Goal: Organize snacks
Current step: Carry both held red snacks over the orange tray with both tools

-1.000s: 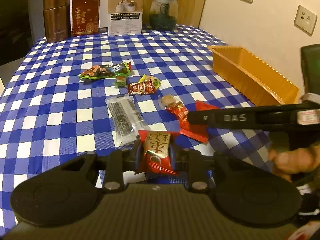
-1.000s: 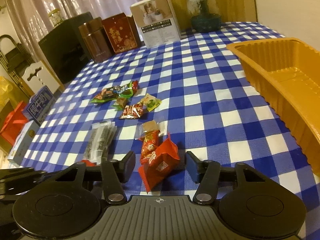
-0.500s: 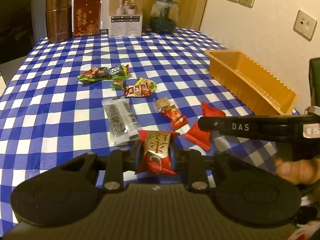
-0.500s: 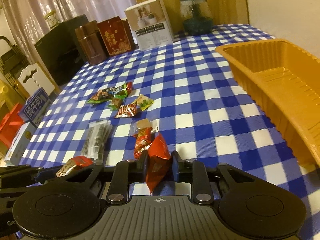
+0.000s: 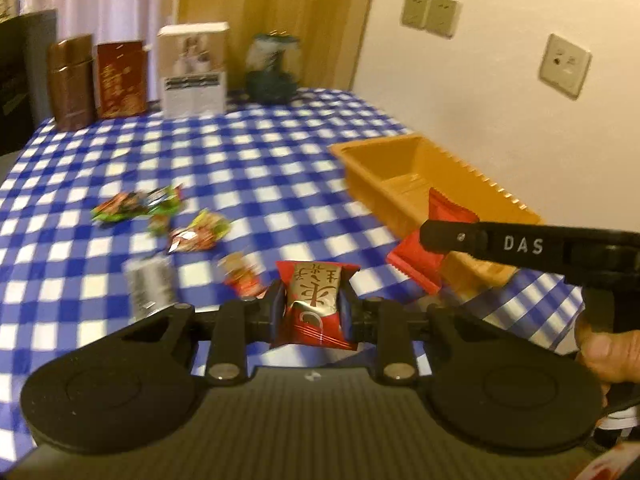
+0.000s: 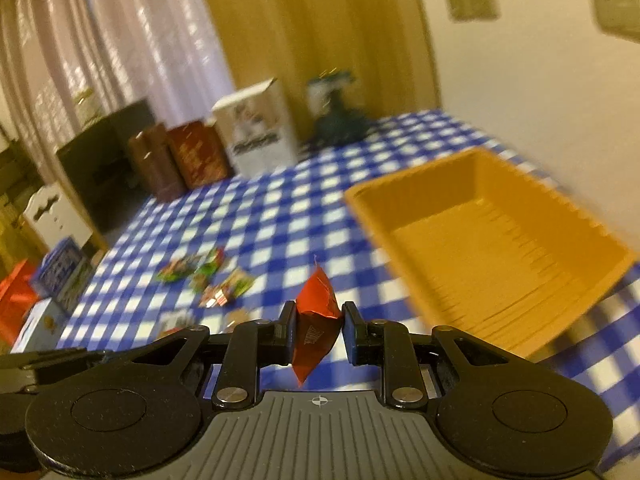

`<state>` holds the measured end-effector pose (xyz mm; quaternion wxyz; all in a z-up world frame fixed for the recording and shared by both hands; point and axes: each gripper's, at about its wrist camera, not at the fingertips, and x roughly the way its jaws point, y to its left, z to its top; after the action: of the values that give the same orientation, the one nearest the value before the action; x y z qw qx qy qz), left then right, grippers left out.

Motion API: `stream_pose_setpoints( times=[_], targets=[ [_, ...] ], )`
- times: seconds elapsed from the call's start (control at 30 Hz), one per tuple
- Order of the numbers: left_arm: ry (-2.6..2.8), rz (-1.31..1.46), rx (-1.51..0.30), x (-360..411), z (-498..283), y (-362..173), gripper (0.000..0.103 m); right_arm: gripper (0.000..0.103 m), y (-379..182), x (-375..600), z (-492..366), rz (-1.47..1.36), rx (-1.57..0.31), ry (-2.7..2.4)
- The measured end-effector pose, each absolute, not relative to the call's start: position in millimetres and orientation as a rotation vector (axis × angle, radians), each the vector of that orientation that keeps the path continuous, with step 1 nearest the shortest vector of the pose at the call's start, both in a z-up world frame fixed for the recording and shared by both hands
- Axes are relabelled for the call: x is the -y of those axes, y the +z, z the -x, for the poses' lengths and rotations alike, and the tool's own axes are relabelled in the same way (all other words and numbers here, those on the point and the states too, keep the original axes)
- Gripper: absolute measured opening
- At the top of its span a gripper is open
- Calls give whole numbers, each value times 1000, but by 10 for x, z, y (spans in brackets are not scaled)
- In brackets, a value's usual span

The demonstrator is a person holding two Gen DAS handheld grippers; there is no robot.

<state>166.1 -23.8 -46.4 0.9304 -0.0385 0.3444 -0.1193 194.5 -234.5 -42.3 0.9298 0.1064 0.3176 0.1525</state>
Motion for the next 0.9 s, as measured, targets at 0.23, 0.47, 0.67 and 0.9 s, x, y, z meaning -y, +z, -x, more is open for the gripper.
stream_pose_setpoints(
  times=[0.23,0.47,0.67,0.9],
  targets=[
    [-331,65,-669,809,-1928,-314,25,24,-206,2996,-2093,-230,-614,193],
    [-404,39,-656,1340,-2238,-307,25,24,-213,3550,-2288,-250,-625,109],
    [-430,11,-658,1634,-2390,-402,25,24,-313,3790,-2416,-275,-646,83],
    [-450,-31,-675,1869,-2557,-534,26,24,-406,3902,-2513,-301,-663,74]
  ],
)
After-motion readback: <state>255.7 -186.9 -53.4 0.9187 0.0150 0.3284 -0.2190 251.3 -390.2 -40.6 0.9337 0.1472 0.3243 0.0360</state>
